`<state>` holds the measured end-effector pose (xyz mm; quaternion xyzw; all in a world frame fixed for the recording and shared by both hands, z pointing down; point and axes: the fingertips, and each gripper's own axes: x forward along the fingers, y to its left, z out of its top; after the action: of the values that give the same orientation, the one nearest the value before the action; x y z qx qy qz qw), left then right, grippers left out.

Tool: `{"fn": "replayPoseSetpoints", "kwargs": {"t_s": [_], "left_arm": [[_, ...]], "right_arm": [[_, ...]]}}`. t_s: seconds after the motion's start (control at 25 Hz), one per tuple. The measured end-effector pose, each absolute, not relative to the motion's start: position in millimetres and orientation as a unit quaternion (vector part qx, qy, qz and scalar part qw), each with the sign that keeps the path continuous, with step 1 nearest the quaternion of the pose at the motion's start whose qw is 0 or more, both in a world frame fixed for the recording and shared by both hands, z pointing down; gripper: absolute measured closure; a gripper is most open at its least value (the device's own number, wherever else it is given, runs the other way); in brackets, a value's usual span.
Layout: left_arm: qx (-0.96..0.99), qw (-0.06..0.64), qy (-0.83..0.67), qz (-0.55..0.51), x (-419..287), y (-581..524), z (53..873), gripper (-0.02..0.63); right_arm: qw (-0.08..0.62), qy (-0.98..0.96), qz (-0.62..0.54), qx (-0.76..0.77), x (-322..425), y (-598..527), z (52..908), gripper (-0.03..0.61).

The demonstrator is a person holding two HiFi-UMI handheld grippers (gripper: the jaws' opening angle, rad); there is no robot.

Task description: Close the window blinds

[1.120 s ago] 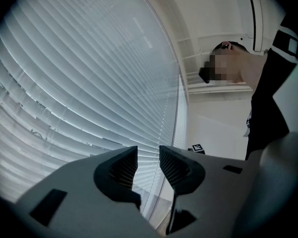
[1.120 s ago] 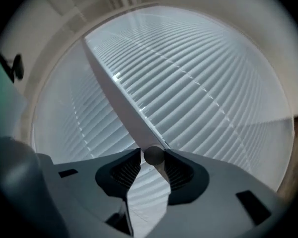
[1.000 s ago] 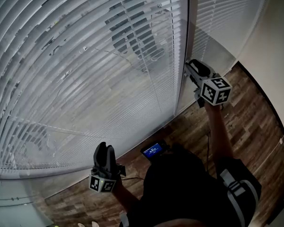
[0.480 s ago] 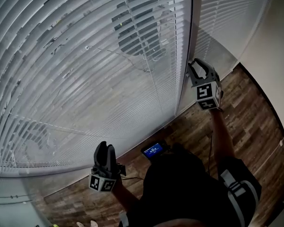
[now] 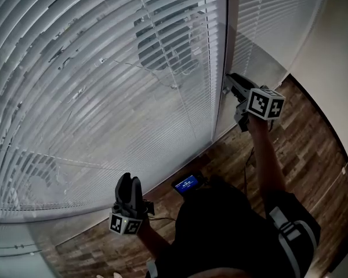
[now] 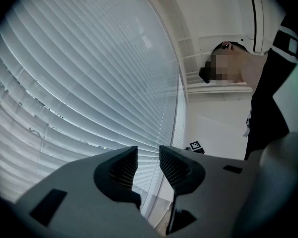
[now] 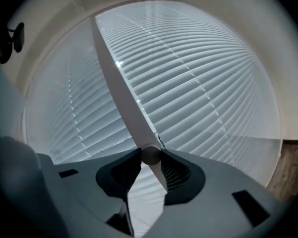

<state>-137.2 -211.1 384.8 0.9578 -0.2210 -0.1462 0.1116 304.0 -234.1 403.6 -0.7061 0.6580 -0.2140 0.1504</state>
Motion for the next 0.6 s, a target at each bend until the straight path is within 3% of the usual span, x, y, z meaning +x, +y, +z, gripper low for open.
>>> {"fn": "replayPoseSetpoints", "kwargs": {"t_s": [0.08, 0.24, 0.4, 0.52, 0.6], "left_arm": [[0.959, 0.111, -0.22, -0.142, -134, -210, 386, 0.479], [0.96, 0.108, -0.219, -0.14, -132, -210, 386, 0.479], [0.959, 0.106, -0.221, -0.139, -134, -209, 387, 0.479], [0.958, 0.109, -0.219, -0.149, -131, -206, 380, 0.479], [0.959, 0.106, -0.221, -0.146, -135, -206, 380, 0.479]], "right_arm": [[0.112, 0.667, -0.176, -0.715, 302, -234, 402, 0.448], [-0.07, 0.638, -0.038, -0.766, 296, -229, 396, 0.399], [-0.221, 0.591, 0.064, -0.773, 294, -228, 393, 0.396], [-0.274, 0.567, 0.093, -0.771, 294, -229, 390, 0.402], [-0.281, 0.565, 0.093, -0.771, 291, -229, 388, 0.448]]}}
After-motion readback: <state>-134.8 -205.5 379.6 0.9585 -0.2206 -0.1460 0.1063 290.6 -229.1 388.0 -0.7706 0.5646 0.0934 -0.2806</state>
